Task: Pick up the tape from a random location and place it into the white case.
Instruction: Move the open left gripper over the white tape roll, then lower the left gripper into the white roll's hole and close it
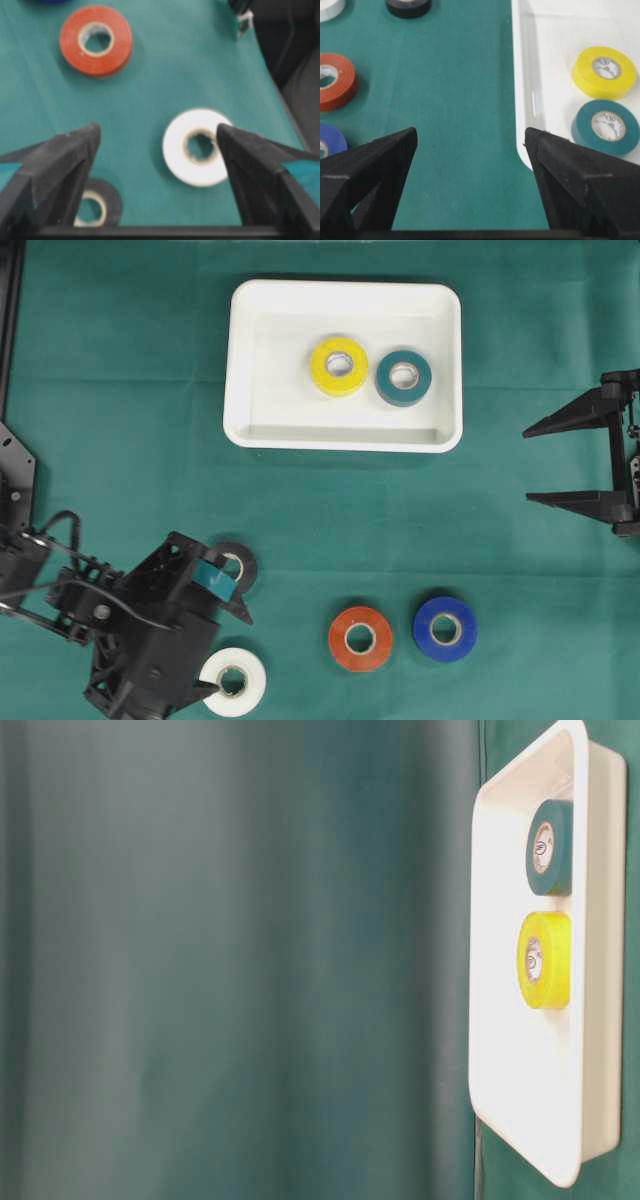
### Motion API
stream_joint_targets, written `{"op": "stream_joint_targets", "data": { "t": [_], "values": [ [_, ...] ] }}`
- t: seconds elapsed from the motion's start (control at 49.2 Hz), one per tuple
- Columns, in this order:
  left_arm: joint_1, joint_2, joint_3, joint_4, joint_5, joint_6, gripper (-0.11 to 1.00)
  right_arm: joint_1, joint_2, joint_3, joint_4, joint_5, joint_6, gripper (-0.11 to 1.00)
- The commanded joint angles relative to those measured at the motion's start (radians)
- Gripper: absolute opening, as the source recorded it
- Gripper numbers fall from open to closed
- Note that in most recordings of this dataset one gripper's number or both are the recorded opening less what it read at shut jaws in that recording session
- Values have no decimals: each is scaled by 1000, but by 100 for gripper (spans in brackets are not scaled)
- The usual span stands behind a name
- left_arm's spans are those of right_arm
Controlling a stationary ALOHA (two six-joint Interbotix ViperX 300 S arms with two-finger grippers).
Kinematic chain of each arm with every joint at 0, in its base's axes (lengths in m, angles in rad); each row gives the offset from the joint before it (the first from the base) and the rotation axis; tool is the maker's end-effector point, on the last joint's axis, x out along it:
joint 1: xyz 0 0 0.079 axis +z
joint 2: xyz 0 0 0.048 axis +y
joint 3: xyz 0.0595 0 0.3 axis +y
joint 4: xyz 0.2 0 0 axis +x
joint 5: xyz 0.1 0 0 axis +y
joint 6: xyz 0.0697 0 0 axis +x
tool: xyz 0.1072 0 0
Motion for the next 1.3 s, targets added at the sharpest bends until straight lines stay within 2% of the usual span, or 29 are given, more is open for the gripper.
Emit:
{"op": "stream_joint_targets", "data": {
  "t": [0.0, 0.183, 0.285, 1.281],
  "values": [
    [3, 21, -80, 8, 84, -2, 94, 2, 3, -28, 2, -3, 0, 87],
    [3, 89, -190, 17, 245, 0, 94, 6, 3, -29, 2, -3, 0, 87],
    [3, 107, -218, 17, 285, 0, 94, 9, 8, -29, 2, -3, 0, 87],
    [3, 110, -209, 18, 287, 0, 94, 9, 9, -32, 2, -3, 0, 87]
  ]
}}
